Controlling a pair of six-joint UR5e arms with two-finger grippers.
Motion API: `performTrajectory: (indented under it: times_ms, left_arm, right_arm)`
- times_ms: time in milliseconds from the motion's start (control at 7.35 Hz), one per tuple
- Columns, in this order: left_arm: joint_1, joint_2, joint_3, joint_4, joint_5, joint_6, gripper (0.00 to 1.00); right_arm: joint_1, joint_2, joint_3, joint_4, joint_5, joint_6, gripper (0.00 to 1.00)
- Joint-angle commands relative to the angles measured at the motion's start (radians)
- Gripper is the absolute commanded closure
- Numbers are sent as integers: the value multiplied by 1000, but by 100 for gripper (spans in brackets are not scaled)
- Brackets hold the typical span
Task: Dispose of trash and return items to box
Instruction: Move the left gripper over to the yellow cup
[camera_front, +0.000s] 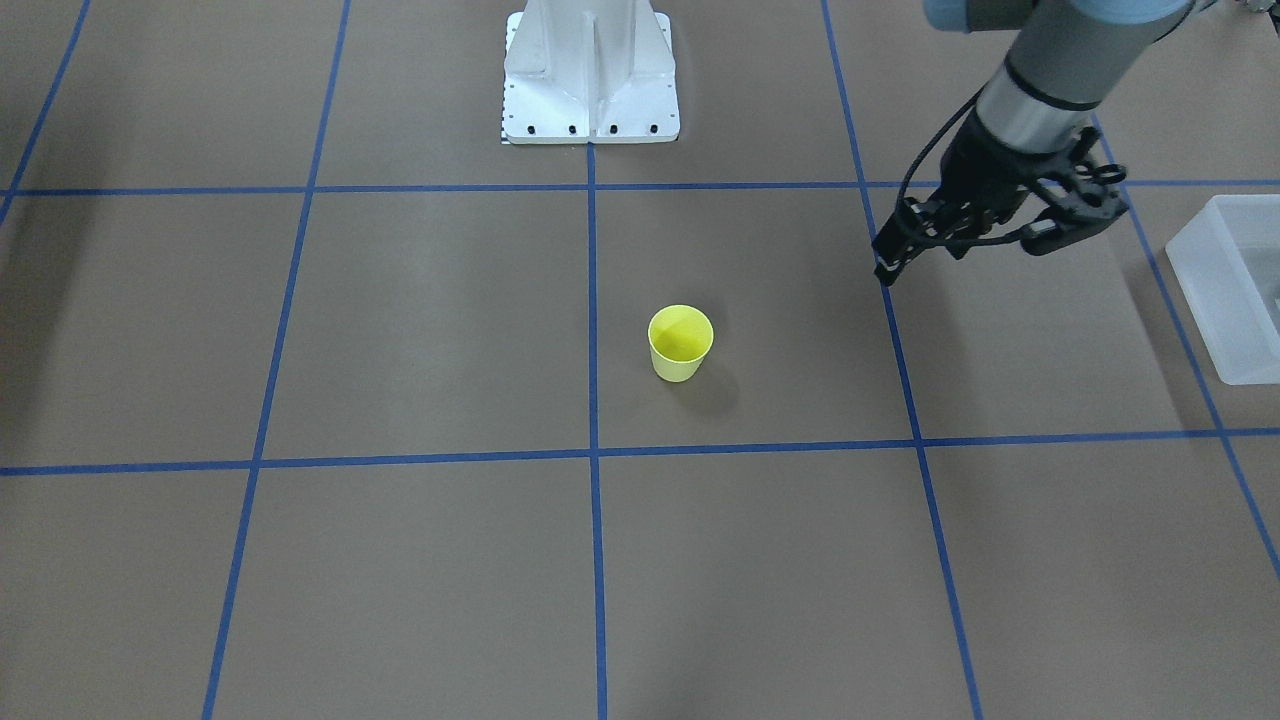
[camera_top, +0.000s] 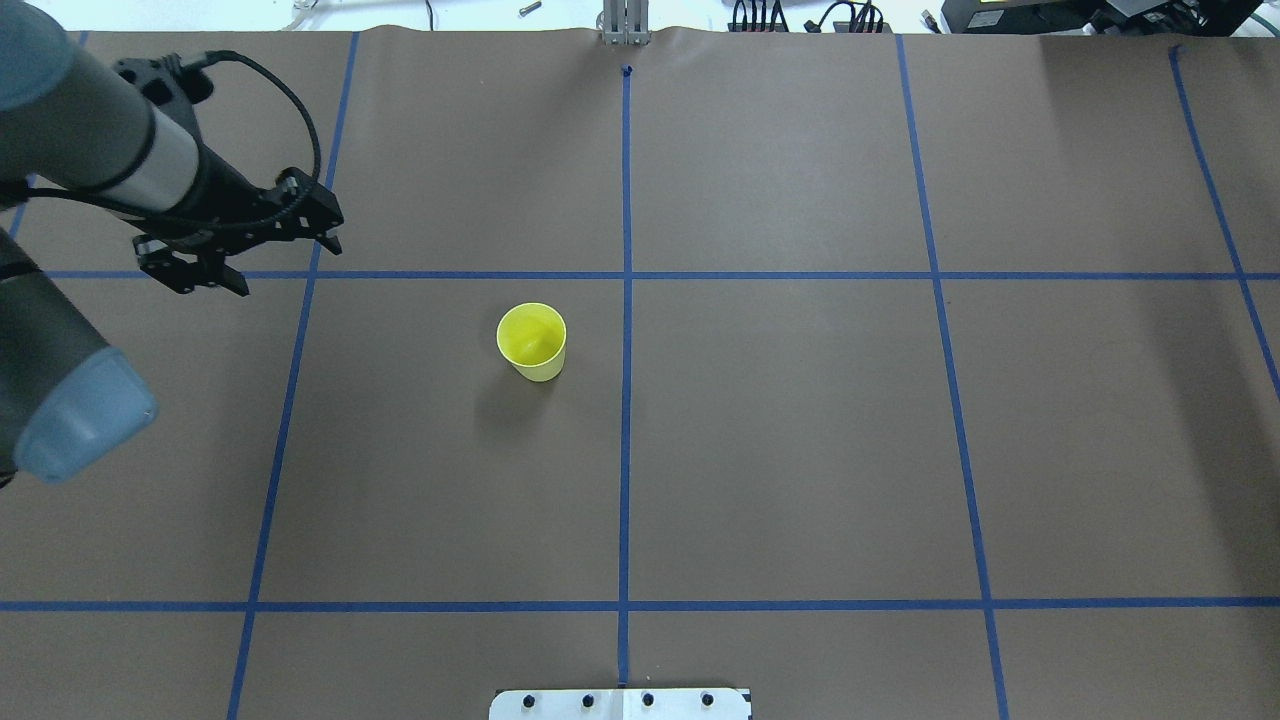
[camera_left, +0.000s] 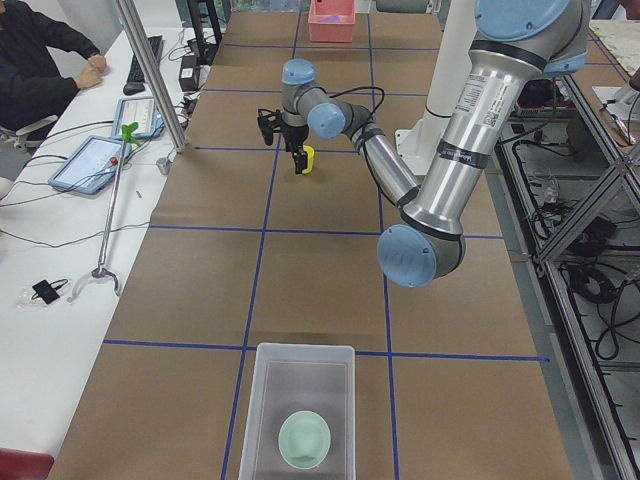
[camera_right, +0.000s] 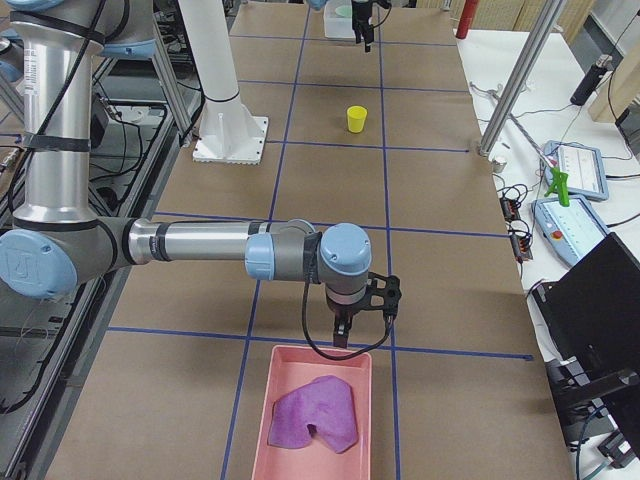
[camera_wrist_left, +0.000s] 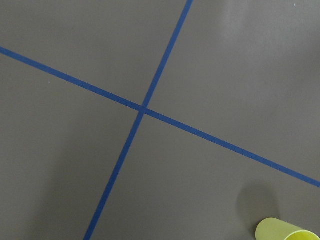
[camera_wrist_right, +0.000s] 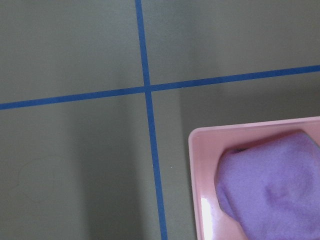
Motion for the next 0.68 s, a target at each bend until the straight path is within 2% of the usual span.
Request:
performTrajectory:
  times_ms: [0,272,544]
  left_arm:
    - [99,-118,103,-45,69,-141,1]
    - [173,-151,222,-172,135,-201,1]
    - [215,-158,295,-263,146,-209,1]
  right_arm:
    - [-48,-6,1,49,-5,69,0]
    - [-55,-9,3,49,-2,68,0]
    - [-59,-9,3,49,-1,68,0]
